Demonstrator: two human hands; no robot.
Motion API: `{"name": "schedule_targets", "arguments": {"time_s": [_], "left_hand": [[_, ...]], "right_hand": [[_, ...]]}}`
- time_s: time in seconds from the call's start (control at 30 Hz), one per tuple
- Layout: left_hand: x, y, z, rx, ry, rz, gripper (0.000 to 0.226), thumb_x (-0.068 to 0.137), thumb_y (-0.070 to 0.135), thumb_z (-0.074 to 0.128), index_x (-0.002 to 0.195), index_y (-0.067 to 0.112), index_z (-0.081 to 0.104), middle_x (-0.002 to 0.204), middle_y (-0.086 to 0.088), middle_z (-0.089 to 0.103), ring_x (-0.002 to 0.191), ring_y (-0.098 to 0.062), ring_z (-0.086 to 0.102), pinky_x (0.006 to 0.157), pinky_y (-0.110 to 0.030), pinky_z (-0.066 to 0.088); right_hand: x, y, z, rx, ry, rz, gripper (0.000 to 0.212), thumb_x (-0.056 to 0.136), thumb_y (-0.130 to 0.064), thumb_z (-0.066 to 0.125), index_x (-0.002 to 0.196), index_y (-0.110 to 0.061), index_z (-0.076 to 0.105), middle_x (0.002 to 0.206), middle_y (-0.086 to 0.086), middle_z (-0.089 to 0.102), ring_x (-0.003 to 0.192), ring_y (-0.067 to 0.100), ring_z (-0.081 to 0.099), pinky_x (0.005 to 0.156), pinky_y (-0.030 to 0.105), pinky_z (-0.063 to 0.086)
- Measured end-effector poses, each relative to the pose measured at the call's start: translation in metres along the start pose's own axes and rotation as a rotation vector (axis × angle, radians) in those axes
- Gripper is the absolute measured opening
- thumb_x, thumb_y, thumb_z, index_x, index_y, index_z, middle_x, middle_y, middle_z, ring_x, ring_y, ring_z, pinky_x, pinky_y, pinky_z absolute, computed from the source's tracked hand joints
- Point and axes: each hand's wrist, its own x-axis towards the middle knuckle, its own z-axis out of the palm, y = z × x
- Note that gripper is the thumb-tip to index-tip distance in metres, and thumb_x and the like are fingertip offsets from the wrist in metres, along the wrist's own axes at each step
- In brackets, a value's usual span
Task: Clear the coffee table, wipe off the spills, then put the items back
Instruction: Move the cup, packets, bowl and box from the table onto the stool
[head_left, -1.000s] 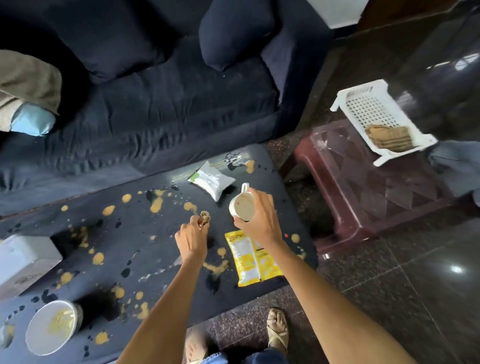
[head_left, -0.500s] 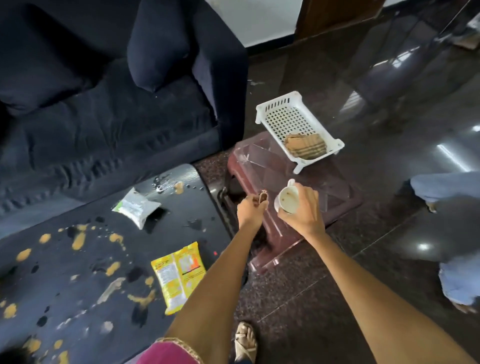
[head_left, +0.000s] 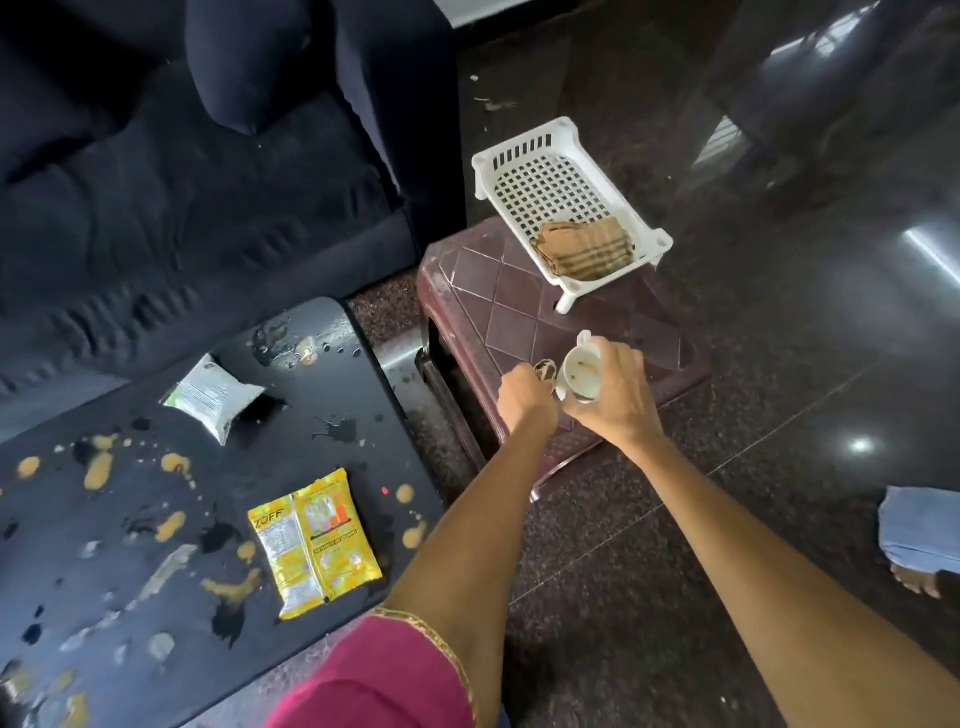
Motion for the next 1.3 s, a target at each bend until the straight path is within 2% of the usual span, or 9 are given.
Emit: {"name": "schedule_targets", "arguments": {"time_s": [0.1, 0.23, 0.43, 0.6, 0.73, 0.87, 1.03, 1.17, 1.3], "left_hand": [[-0.002, 0.002, -0.004, 0.158, 0.041, -0.003, 0.032, 0.090, 0.031, 0.060, 0.113, 0.009, 0.065, 0.117, -0.010, 0.063, 0.113, -0.028, 0.058, 0.086, -0.037, 0.047], [-0.009, -0.011, -0.020, 0.134, -0.016, 0.063, 0.023, 0.092, 0.020, 0.055, 0.112, 0.012, 0.065, 0.116, -0.009, 0.065, 0.108, -0.028, 0.061, 0.084, -0.033, 0.047], [-0.018, -0.060, -0.059, 0.044, 0.059, 0.081, 0.024, 0.094, 0.019, 0.043, 0.101, 0.010, 0.064, 0.105, -0.012, 0.068, 0.100, -0.032, 0.063, 0.077, -0.033, 0.047], [-0.021, -0.143, -0.110, 0.026, 0.147, 0.007, 0.028, 0.095, 0.031, 0.048, 0.104, 0.009, 0.064, 0.106, -0.012, 0.068, 0.102, -0.032, 0.062, 0.081, -0.035, 0.047], [-0.021, -0.224, -0.152, 0.002, 0.235, -0.125, 0.025, 0.094, 0.025, 0.046, 0.100, 0.008, 0.063, 0.099, -0.011, 0.068, 0.095, -0.031, 0.062, 0.068, -0.033, 0.042], [-0.018, -0.290, -0.185, 0.009, 0.306, -0.220, 0.023, 0.093, 0.026, 0.046, 0.099, 0.009, 0.061, 0.097, -0.007, 0.068, 0.093, -0.029, 0.061, 0.069, -0.032, 0.042], [0.004, -0.335, -0.225, 0.013, 0.396, -0.229, 0.024, 0.095, 0.027, 0.048, 0.102, 0.010, 0.062, 0.100, -0.007, 0.069, 0.095, -0.027, 0.062, 0.070, -0.033, 0.045], [0.025, -0.355, -0.245, -0.009, 0.442, -0.189, 0.019, 0.094, 0.023, 0.049, 0.102, 0.009, 0.058, 0.101, -0.006, 0.066, 0.094, -0.028, 0.061, 0.066, -0.031, 0.040], [0.039, -0.361, -0.259, 0.003, 0.466, -0.104, 0.019, 0.094, 0.019, 0.049, 0.110, 0.011, 0.055, 0.110, -0.005, 0.062, 0.103, -0.025, 0.055, 0.070, -0.033, 0.040]], "right_hand": [[-0.003, -0.008, -0.001, -0.142, -0.037, 0.054, 0.076, 0.065, -0.037, 0.077, 0.126, -0.006, 0.044, 0.117, 0.013, 0.054, 0.109, 0.034, 0.048, 0.087, 0.045, 0.040], [-0.001, -0.031, -0.005, -0.310, 0.015, -0.004, 0.085, 0.067, -0.049, 0.069, 0.133, -0.003, 0.041, 0.136, 0.016, 0.045, 0.127, 0.034, 0.039, 0.095, 0.052, 0.035], [0.010, -0.094, 0.012, -0.261, 0.120, -0.330, 0.062, 0.077, -0.041, 0.055, 0.124, -0.001, 0.052, 0.129, 0.020, 0.053, 0.121, 0.034, 0.045, 0.100, 0.053, 0.036], [-0.006, -0.166, 0.055, -0.124, 0.035, -0.446, 0.051, 0.082, -0.038, 0.049, 0.116, 0.000, 0.057, 0.114, 0.016, 0.062, 0.106, 0.033, 0.058, 0.092, 0.045, 0.044], [-0.029, -0.230, 0.103, 0.014, -0.065, -0.468, 0.048, 0.082, -0.038, 0.048, 0.110, -0.001, 0.061, 0.100, 0.013, 0.066, 0.093, 0.032, 0.062, 0.083, 0.040, 0.047], [-0.039, -0.283, 0.152, 0.029, -0.211, -0.515, 0.045, 0.083, -0.031, 0.056, 0.114, 0.000, 0.059, 0.105, 0.014, 0.065, 0.097, 0.034, 0.060, 0.086, 0.041, 0.047], [-0.021, -0.341, 0.199, -0.269, -0.371, -0.683, 0.062, 0.084, -0.032, 0.064, 0.134, -0.004, 0.040, 0.133, 0.017, 0.046, 0.118, 0.034, 0.045, 0.096, 0.040, 0.041], [0.001, -0.364, 0.235, -0.526, -0.417, -0.681, 0.087, 0.082, -0.027, 0.068, 0.148, -0.013, 0.014, 0.152, 0.020, 0.017, 0.141, 0.038, 0.014, 0.107, 0.045, 0.030], [0.017, -0.376, 0.253, -0.634, -0.409, -0.675, 0.081, 0.085, -0.009, 0.060, 0.148, -0.020, 0.011, 0.154, 0.018, 0.009, 0.142, 0.037, 0.008, 0.104, 0.047, 0.032]]}}
